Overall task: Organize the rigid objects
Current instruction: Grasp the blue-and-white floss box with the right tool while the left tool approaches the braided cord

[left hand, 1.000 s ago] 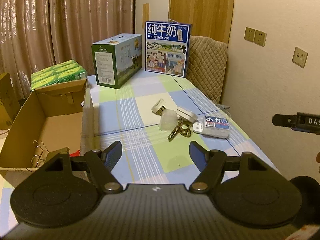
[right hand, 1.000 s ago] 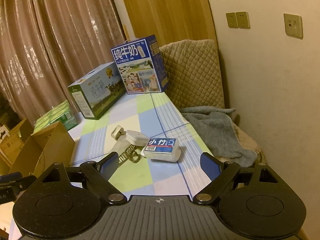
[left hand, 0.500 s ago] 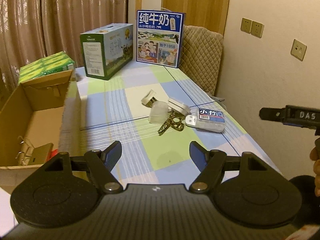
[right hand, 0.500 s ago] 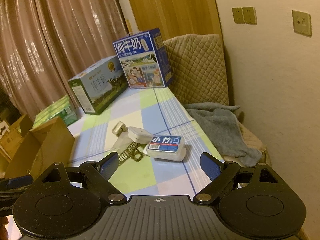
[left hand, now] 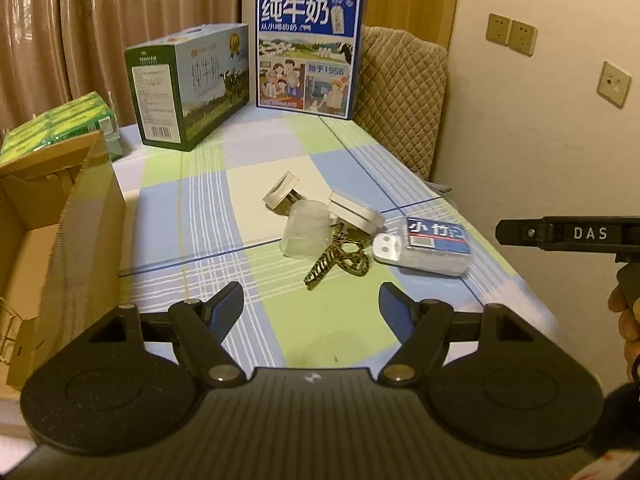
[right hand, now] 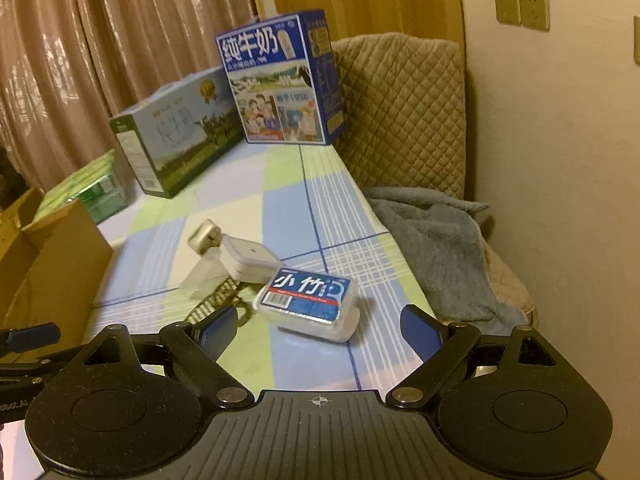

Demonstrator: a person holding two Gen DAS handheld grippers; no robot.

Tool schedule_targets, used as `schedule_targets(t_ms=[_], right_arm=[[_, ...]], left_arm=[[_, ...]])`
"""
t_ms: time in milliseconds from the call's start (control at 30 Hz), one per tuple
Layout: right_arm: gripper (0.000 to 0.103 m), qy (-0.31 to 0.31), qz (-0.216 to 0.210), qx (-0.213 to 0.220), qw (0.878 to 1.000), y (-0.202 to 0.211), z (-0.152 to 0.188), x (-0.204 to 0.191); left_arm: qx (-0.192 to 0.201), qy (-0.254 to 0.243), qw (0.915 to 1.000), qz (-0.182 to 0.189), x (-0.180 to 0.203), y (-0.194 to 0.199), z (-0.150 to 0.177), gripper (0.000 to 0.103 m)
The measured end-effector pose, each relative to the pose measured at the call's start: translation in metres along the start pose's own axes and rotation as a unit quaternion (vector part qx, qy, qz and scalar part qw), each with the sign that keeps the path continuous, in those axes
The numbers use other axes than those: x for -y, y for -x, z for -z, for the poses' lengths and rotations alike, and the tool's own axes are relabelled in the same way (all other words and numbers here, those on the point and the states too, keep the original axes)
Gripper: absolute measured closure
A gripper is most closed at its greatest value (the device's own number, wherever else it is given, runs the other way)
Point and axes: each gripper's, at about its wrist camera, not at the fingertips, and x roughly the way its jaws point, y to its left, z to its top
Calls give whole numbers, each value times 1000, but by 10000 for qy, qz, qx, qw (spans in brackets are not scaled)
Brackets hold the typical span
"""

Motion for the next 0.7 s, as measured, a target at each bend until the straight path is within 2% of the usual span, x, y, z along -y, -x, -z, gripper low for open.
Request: schedule_targets(t_ms=[367, 533, 700], right_arm=[[17, -328, 262, -153, 9990, -82, 4, -16], [16, -51, 523, -123, 9985, -105, 11, -27], [16, -334, 595, -158, 9975, -118, 9, -21]], left_arm=[[-129, 110, 9998, -83, -17, -57, 0, 32], [-166, 186, 9996, -101, -26, -70, 3, 32], [-228, 327, 9991, -129, -34, -80, 6, 32]])
